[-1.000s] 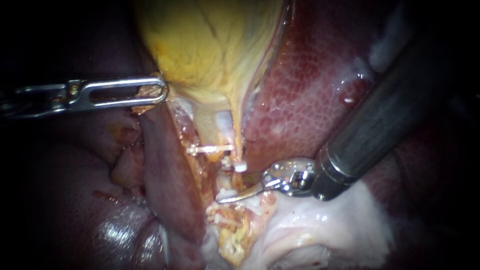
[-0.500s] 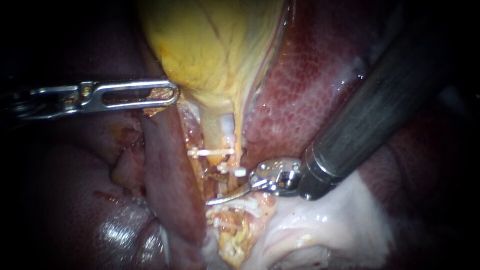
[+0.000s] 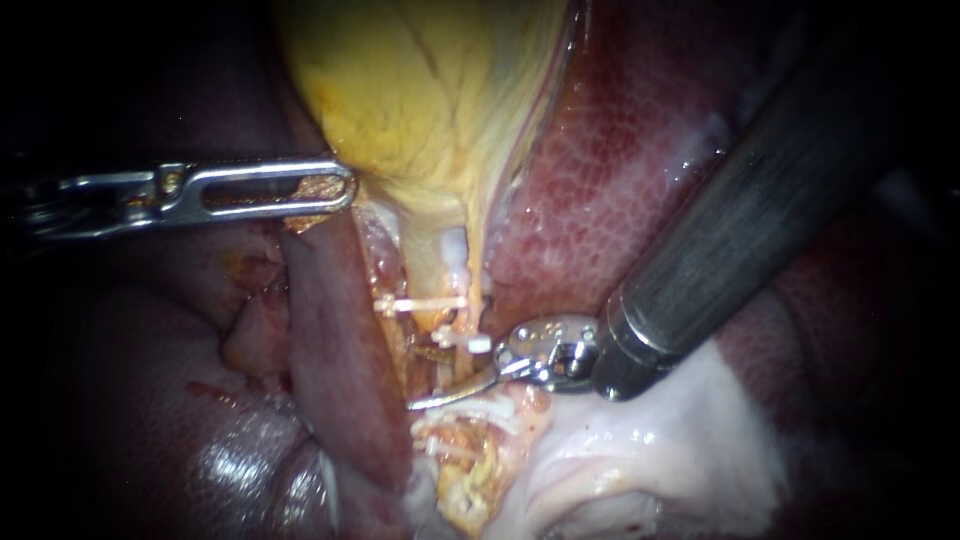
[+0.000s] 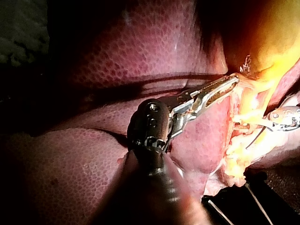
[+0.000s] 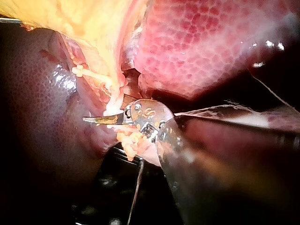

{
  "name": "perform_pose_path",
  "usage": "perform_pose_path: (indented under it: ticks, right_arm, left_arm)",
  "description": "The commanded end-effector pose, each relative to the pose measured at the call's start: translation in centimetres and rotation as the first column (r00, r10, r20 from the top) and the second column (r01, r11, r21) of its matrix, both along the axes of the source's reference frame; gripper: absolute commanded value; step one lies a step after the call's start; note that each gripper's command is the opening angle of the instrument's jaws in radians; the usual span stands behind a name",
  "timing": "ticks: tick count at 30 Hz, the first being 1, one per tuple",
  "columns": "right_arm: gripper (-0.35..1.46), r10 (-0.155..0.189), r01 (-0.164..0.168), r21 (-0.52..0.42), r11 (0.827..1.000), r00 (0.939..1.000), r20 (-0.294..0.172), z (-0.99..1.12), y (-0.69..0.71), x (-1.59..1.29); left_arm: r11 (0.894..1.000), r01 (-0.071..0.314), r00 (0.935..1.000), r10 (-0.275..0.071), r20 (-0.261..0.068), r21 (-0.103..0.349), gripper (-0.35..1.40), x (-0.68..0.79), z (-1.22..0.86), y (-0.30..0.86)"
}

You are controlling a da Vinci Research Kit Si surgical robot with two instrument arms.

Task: Go to the cutting position right tube

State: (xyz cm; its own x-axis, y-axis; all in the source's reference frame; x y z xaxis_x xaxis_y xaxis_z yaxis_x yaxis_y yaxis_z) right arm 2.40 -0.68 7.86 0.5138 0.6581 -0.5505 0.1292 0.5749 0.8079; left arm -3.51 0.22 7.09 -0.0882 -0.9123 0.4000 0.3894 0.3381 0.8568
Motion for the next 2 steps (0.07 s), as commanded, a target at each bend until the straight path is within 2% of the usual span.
perform_pose_path:
  ticks: [1,2]
  right_arm:
    - [1.37,0.0,0.0,0.0,1.0,1.0,0.0,0.0,0.0,0.0]
    - [1.37,0.005,-0.005,-0.002,1.0,1.0,0.002,0.01,0.0,0.0]
  left_arm:
    - [1.0,0.0,1.0,0.0,0.0,0.0,-0.35,0.0,0.0,0.0]
    - [1.0,0.0,1.0,0.0,0.0,0.0,-0.35,0.0,0.0,0.0]
